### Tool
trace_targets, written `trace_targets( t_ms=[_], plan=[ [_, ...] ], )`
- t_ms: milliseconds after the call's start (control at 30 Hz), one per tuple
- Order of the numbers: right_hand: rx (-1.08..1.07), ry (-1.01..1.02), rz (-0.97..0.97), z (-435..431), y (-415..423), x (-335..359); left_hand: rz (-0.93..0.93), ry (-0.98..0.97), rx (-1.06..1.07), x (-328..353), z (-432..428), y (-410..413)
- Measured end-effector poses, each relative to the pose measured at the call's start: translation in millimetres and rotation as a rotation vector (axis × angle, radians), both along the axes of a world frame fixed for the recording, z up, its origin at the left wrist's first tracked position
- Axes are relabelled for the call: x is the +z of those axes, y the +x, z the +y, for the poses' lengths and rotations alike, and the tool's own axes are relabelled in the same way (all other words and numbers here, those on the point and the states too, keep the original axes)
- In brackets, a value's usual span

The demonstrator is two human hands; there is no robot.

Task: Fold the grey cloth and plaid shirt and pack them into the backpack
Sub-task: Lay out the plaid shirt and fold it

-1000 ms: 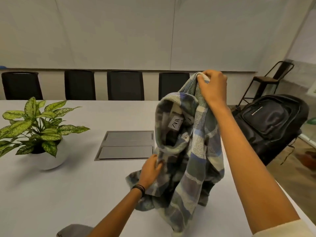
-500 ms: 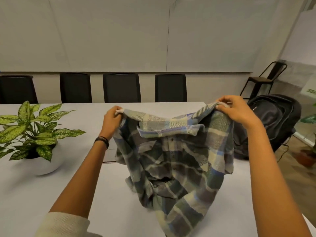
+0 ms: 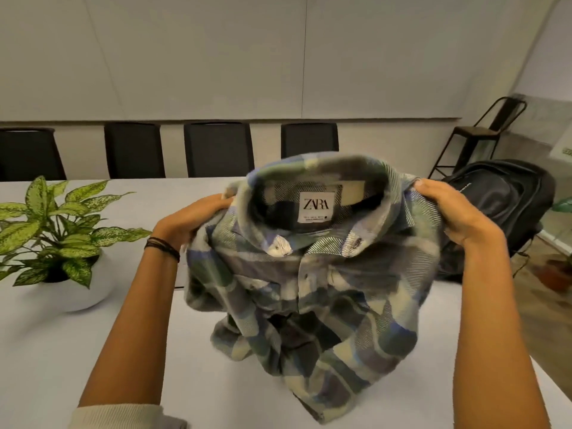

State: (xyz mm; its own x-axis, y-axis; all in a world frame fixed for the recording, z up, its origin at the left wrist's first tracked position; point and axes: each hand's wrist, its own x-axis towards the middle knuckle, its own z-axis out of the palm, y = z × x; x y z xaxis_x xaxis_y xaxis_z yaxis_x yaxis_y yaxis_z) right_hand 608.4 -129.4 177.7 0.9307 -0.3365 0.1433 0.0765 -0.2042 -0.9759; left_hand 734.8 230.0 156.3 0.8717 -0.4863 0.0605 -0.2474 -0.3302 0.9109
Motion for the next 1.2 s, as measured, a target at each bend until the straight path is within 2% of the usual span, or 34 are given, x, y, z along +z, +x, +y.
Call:
trace_targets(
  t_ms=[100, 167, 233, 300, 367, 433, 500, 567, 600, 667, 767, 867, 1000, 1100, 1200],
  plan=[
    [0.094, 0.240, -0.029, 2, -4, 7, 0.060, -0.008, 0.042, -3, 4, 10],
    [0.165, 0.246, -0.019, 5, -1, 14, 0.151, 0.014, 0.093, -6, 5, 19],
    [0.213, 0.157, 0.057, 6, 8, 15, 0.179, 0.036, 0.014, -8, 9, 24],
    [0.149, -0.001, 0.128, 2, 19, 13, 0.199, 0.077, -0.055, -12, 16, 36],
    [0.080, -0.199, 0.145, -6, 30, 9, 0.144, 0.096, 0.026, -17, 21, 52],
    [-0.013, -0.552, 0.141, -19, 47, 2, -0.040, 0.207, 0.167, -22, 18, 68],
    [-0.170, -0.852, 0.158, -26, 69, -7, -0.368, 0.492, 0.314, -25, 8, 85],
    [-0.392, -0.896, 0.146, -21, 90, -13, -0.572, 0.690, 0.421, -27, -6, 101],
    [-0.502, -0.866, 0.138, -16, 100, -14, -0.610, 0.697, 0.448, -27, -14, 108],
    [-0.613, -0.697, 0.090, -11, 121, -10, -0.642, 0.583, 0.489, -18, -31, 123],
    [-0.653, -0.454, -0.047, -27, 152, 4, -0.625, 0.241, 0.542, 13, -56, 141],
    [-0.685, -0.363, -0.193, -30, 159, 29, -0.600, -0.043, 0.672, 53, -70, 146],
    [-0.648, -0.304, -0.410, -19, 145, 53, -0.649, -0.426, 0.596, 85, -70, 136],
    [-0.634, -0.284, -0.474, -16, 126, 53, -0.694, -0.501, 0.525, 85, -59, 116],
    [-0.621, -0.279, -0.478, -16, 110, 36, -0.775, -0.412, 0.452, 69, -47, 99]
  ],
)
